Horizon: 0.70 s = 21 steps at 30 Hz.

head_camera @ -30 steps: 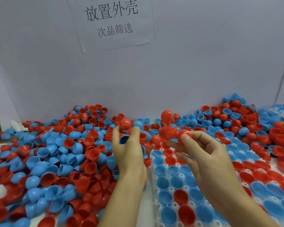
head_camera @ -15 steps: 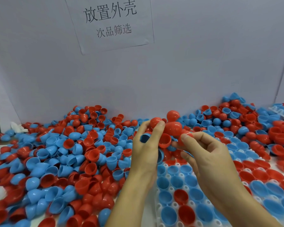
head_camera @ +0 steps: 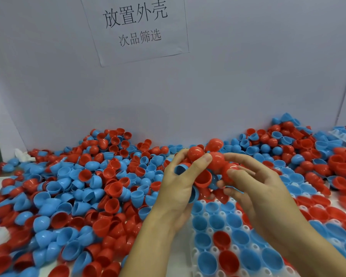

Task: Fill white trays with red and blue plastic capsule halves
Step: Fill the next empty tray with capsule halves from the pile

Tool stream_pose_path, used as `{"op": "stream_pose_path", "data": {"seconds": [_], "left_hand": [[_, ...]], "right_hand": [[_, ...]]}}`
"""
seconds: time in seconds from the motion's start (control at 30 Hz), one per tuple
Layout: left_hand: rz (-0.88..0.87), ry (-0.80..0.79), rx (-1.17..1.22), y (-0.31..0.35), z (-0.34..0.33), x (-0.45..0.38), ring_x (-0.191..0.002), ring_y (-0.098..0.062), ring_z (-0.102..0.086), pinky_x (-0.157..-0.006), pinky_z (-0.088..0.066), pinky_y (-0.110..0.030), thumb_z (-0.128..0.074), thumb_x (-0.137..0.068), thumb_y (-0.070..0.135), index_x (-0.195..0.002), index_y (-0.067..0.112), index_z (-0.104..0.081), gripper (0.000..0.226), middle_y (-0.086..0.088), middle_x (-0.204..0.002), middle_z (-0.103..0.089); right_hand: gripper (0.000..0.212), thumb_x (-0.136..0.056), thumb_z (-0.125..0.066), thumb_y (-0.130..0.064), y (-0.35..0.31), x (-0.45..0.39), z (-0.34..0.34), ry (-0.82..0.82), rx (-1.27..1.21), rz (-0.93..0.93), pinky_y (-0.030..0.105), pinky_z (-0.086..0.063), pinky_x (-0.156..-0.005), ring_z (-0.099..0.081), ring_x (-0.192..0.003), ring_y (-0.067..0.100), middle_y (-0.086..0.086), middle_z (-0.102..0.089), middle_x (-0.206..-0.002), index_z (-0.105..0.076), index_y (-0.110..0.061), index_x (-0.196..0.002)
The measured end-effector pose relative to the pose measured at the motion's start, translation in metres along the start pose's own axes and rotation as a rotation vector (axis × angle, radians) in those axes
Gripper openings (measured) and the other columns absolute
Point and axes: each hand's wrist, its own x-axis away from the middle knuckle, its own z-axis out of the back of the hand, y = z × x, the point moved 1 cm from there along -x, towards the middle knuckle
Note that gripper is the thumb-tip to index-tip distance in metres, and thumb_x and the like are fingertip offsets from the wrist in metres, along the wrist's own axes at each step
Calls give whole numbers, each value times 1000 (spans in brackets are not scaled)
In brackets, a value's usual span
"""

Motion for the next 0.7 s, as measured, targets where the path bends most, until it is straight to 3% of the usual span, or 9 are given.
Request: {"op": "stream_pose_path", "data": {"seconds": [0.07,0.13,0.27,0.47,0.57,0.7], "left_hand": [[9,-27,12,0,2,-1,-89,-30,-73,-74,-61,-48,-78,-81,30,-102,18,-69,26,-14,-102,-74],[16,-32,55,2,5,0,-78,-23,-72,-60,-58,-38,-76,-80,26,-92,20,-68,15,-9,-91,-73],[13,-27,107,5,9,0,-71,-20,-71,-52,-55,-31,-79,-78,22,-87,21,-69,14,-8,-86,-72],[-31,122,47,4,14,-2,-73,-21,-66,-56,-57,-34,-81,-68,27,-85,22,-69,21,-7,-84,-67],[-74,15,-112,3,13,-2,-73,-19,-67,-64,-56,-33,-84,-73,22,-84,22,-71,18,-5,-83,-68],[-147,-110,-299,5,8,1,-92,-24,-73,-77,-58,-29,-79,-78,24,-102,19,-73,25,-11,-102,-73]], "right_hand": [[31,-95,-54,-3,0,-2,2,-34,-73,-20,26,-58,-67,-67,-72,20,13,-73,-87,-77,-22,-95],[30,-91,-52,0,0,-4,4,-70,-171,-50,24,-57,-63,-62,-68,17,13,-68,-79,-78,-15,-96],[31,-72,-60,-15,-2,-5,7,-120,-262,-84,22,-56,-62,-61,-68,16,12,-67,-81,-77,-8,-98],[35,-69,-62,-12,0,-6,11,-91,-347,-126,23,-58,-64,-65,-69,18,16,-68,-85,-72,-2,-101],[31,-74,-65,-13,-1,-6,9,-98,-346,-142,22,-58,-63,-65,-69,17,14,-68,-83,-73,1,-99],[16,-80,-65,-21,-5,-4,5,-93,-309,-154,19,-54,-56,-57,-59,12,11,-63,-73,-79,-11,-80]]}}
